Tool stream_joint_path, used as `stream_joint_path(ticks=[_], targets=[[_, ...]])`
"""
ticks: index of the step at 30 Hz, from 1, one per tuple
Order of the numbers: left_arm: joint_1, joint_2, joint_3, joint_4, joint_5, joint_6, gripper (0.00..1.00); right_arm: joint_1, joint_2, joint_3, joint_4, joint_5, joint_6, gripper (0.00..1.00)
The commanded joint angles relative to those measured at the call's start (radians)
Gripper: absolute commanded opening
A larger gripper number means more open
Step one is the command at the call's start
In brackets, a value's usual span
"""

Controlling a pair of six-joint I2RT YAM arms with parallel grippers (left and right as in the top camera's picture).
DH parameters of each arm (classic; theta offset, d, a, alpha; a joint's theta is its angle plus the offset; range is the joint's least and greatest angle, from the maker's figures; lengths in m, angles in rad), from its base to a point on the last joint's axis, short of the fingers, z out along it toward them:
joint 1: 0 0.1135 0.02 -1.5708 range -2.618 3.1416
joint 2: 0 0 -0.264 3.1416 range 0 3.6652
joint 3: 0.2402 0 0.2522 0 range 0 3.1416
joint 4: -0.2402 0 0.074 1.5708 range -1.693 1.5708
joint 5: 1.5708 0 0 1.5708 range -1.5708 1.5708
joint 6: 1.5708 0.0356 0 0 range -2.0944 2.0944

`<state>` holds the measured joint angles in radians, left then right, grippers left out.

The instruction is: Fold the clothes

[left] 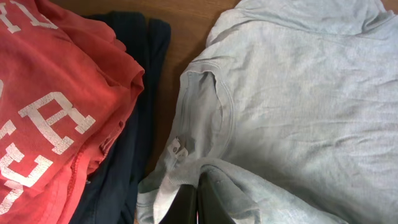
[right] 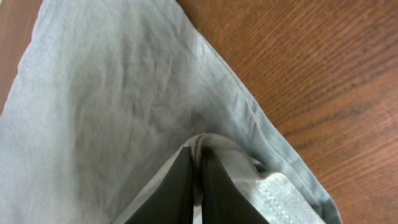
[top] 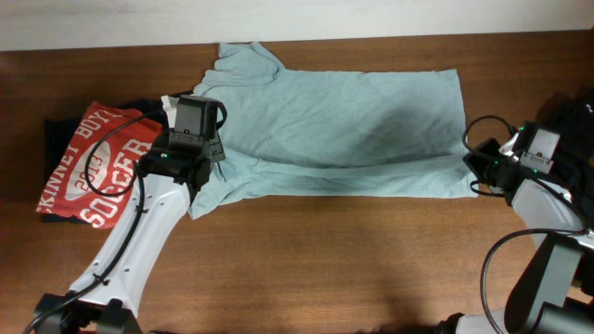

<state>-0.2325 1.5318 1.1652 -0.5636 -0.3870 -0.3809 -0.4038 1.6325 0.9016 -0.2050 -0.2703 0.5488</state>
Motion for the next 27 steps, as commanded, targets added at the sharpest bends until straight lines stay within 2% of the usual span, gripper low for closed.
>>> stream_joint_path(ticks=[1, 3, 4, 5, 7, 8, 10, 16, 19, 23, 27], targets=[[0.005, 0.010, 0.016, 0.003, -0.021, 0.017, 0.01, 0.024, 0.007, 0.016, 0.016, 0.013, 0.010, 0.19], [0.005, 0.010, 0.016, 0.003, -0.021, 0.017, 0.02, 0.031, 0.007, 0.016, 0.020, 0.013, 0.009, 0.41], [0.005, 0.010, 0.016, 0.003, -0.022, 0.017, 0.07, 0.031, 0.006, 0.016, 0.024, 0.012, 0.009, 0.46], [0.005, 0.010, 0.016, 0.004, -0.022, 0.018, 0.19, 0.031, 0.006, 0.016, 0.028, 0.011, 0.010, 0.50], [0.005, 0.010, 0.016, 0.011, -0.023, 0.050, 0.49, 0.029, 0.004, 0.017, 0.030, 0.011, 0.009, 0.54], [0.005, 0.010, 0.016, 0.013, -0.029, 0.068, 0.55, 0.029, 0.002, 0.017, 0.029, 0.010, 0.006, 0.55], [0.005, 0.006, 0.017, 0.011, -0.029, 0.102, 0.60, 0.029, -0.008, 0.017, 0.016, -0.005, 0.001, 0.56], [0.005, -0.064, 0.025, -0.026, -0.025, 0.114, 0.63, 0.030, -0.087, 0.018, -0.070, -0.107, -0.071, 0.56], [0.005, -0.119, 0.026, -0.053, 0.039, 0.115, 0.62, 0.031, -0.142, 0.021, -0.147, -0.107, -0.111, 0.55], [0.005, -0.151, 0.025, -0.109, 0.167, 0.162, 0.55, 0.031, -0.191, 0.021, -0.254, -0.107, -0.115, 0.54], [0.005, -0.129, 0.006, -0.172, 0.245, 0.163, 0.41, 0.032, -0.190, 0.021, -0.367, -0.103, -0.130, 0.52]])
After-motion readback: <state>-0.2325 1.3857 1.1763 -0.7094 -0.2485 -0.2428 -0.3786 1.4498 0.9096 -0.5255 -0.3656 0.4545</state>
